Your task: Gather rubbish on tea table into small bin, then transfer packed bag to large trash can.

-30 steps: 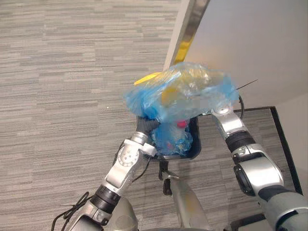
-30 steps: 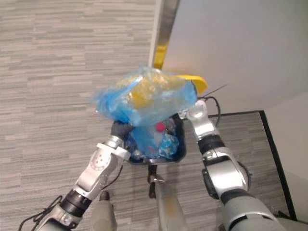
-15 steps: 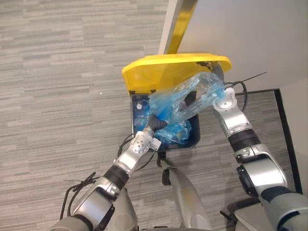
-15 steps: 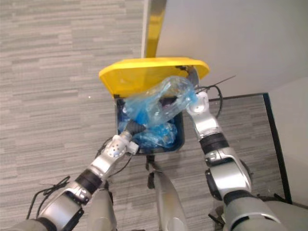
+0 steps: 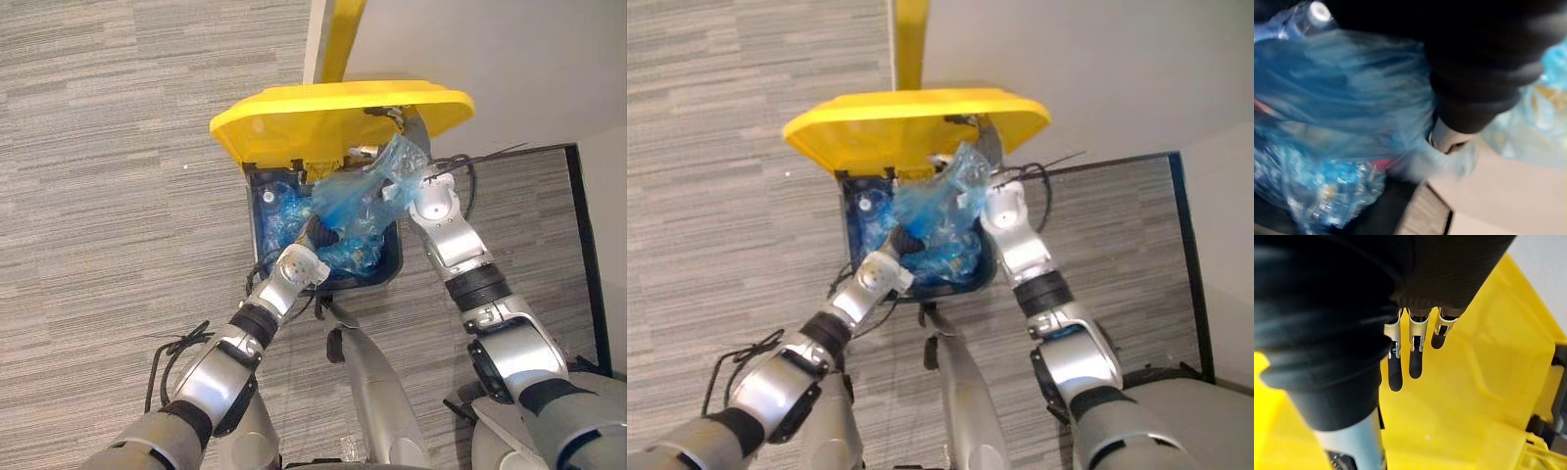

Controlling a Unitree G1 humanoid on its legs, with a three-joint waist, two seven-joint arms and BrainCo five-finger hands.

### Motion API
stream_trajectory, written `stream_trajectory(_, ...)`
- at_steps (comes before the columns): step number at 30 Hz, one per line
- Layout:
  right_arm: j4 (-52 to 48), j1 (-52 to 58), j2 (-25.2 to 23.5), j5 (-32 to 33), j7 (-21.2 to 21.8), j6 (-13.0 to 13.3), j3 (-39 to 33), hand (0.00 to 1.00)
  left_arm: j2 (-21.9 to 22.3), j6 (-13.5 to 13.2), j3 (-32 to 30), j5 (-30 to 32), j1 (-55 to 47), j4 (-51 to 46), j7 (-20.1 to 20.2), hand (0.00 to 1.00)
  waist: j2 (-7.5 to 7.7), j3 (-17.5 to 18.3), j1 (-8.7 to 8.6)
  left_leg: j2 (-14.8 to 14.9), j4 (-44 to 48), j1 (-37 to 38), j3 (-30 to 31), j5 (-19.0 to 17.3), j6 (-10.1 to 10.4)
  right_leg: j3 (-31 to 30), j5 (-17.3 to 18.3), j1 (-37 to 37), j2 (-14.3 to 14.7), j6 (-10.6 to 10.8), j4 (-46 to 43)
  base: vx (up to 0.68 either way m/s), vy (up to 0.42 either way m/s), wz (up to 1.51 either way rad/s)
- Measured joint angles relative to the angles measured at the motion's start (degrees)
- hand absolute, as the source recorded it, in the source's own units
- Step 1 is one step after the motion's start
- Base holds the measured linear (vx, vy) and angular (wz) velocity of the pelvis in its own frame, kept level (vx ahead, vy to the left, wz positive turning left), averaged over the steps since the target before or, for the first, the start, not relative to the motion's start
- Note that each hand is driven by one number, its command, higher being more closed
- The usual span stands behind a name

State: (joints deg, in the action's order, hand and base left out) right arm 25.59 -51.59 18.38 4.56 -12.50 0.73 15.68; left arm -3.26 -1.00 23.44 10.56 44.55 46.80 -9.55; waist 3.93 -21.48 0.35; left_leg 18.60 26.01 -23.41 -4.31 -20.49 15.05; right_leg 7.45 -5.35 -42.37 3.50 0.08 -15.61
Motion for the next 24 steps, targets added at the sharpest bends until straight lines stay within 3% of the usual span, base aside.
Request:
stream_trajectory(9,0.0,1.8,-0.7,-1.4,0.4,0.0,0.3,0.0,2.0,4.1,-2.8,9.5,-0.3,0.2,-0.6,0.0,0.2,0.4,0.25,-0.2,-2.6,2.8,0.2,1.9,0.9,1.5,0.6,2.5,-1.1,-1.0,-0.1,0.01,0.0,0.11)
stream_trajectory(12,0.0,4.4,-1.2,-2.4,0.8,0.0,0.4,0.0,2.4,4.6,-3.6,10.8,-1.1,0.1,-1.5,0.0,0.94,2.0,0.37,-0.7,-4.8,3.6,0.2,3.1,0.9,1.8,0.8,2.6,-1.7,-1.2,0.0,0.01,-0.004,0.14)
stream_trajectory(18,0.1,10.8,-2.0,-6.8,2.0,-0.7,0.6,0.0,2.4,5.5,-5.0,11.4,-4.4,-1.2,-1.7,0.0,1.19,4.8,0.95,-1.8,-9.0,6.7,0.6,5.4,0.7,2.6,1.1,5.1,-2.8,-0.8,0.8,0.03,0.001,0.15)
stream_trajectory(24,1.5,16.9,-2.3,-13.3,4.0,-1.2,1.0,0.0,0.2,5.1,-6.9,8.6,-14.9,-10.2,-1.6,0.0,1.17,6.9,1.14,-2.9,-13.9,10.3,2.0,7.6,-0.5,3.5,1.4,8.3,-3.6,-0.4,3.1,0.03,0.0,0.14)
